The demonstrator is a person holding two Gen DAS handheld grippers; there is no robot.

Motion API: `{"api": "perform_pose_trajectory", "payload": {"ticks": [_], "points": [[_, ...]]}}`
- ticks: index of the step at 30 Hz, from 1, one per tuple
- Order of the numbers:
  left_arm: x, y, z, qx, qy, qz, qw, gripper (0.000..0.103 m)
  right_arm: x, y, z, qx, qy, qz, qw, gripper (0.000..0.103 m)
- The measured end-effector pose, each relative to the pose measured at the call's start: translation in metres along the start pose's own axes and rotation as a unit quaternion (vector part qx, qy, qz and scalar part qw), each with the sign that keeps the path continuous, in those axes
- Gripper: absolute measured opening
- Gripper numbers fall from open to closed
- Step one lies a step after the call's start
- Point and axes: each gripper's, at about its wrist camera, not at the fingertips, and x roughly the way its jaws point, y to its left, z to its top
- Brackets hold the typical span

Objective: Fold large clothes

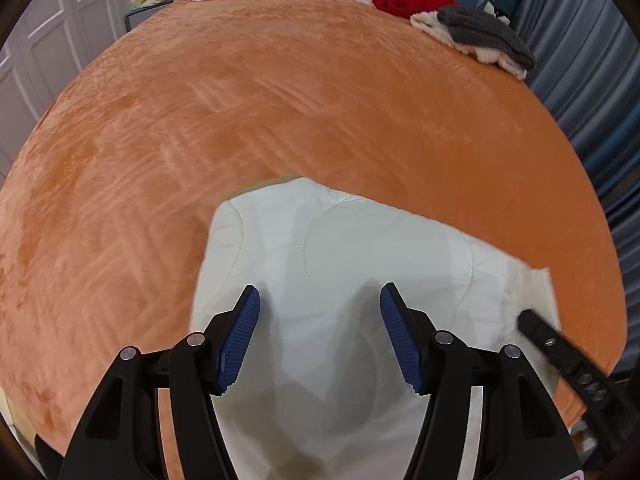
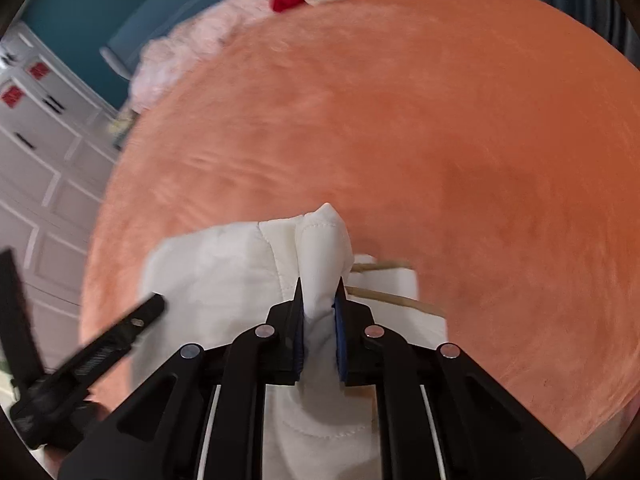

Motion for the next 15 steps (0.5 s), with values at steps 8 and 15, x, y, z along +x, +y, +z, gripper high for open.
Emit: {"api": "perform_pose_trajectory", "payload": {"ticks": [8,15], "points": [[0.035,-0.015,-0.006,0.028,-0.012,0.034,0.9990,0.064,0.038,-0.011,-0.010,-0.025,-0.002,-0.032,0.999,0.025],[0.058,-0.011,-0.010,0.023,-0.021,0.035,0.9989,0.071,0.055,-0.009,-0.007,-0.034,-0.011,-0.030,0.999,0.027]]}}
